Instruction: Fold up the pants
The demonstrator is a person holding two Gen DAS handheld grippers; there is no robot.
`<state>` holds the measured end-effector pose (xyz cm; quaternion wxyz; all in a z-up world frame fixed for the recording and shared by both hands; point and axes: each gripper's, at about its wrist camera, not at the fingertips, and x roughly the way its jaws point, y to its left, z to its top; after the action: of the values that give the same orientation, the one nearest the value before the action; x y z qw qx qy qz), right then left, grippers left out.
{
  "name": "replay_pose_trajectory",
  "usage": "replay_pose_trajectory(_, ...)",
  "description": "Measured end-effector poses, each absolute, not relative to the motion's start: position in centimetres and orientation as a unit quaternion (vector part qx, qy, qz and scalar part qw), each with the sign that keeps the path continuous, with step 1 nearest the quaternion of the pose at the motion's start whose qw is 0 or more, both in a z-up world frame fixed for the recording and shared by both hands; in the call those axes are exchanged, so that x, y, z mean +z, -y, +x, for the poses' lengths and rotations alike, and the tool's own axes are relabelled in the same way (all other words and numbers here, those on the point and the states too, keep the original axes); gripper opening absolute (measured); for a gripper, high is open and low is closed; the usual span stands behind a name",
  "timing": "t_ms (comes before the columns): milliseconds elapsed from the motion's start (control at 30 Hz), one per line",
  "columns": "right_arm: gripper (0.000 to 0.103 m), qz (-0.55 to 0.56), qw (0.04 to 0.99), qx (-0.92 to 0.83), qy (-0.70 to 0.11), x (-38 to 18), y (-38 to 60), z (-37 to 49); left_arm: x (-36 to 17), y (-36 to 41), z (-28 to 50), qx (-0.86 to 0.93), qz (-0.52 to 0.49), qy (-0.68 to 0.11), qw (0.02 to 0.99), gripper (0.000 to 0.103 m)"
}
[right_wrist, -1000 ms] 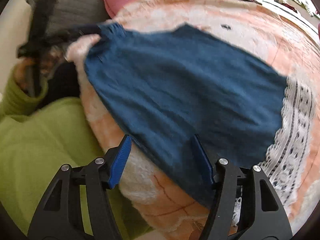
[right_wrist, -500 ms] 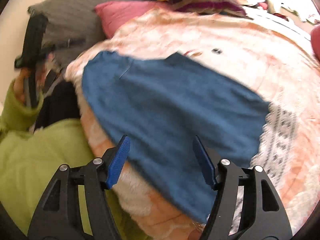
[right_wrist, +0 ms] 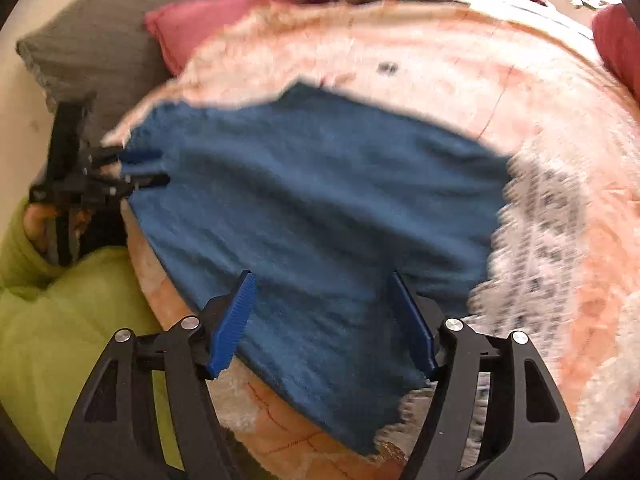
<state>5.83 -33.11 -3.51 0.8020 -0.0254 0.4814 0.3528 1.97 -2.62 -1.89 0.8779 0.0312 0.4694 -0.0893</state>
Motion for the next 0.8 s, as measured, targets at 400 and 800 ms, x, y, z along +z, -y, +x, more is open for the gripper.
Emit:
replay_pose_trajectory(400, 0.055, 0.071, 0.867, 0.212, -0.445, -0.6, 43.0, 13.0, 2.8, 6.7, 11.4, -0.143, 0.003, -0.445, 0.884, 0.077)
replay_pose_trajectory(800, 0.046, 0.121, 0.827, 0.222, -0.502, -6.9, 44.1, 18.3, -5.2, 8.5, 21.0, -0.135, -0.033, -0.518, 0.844, 0.076)
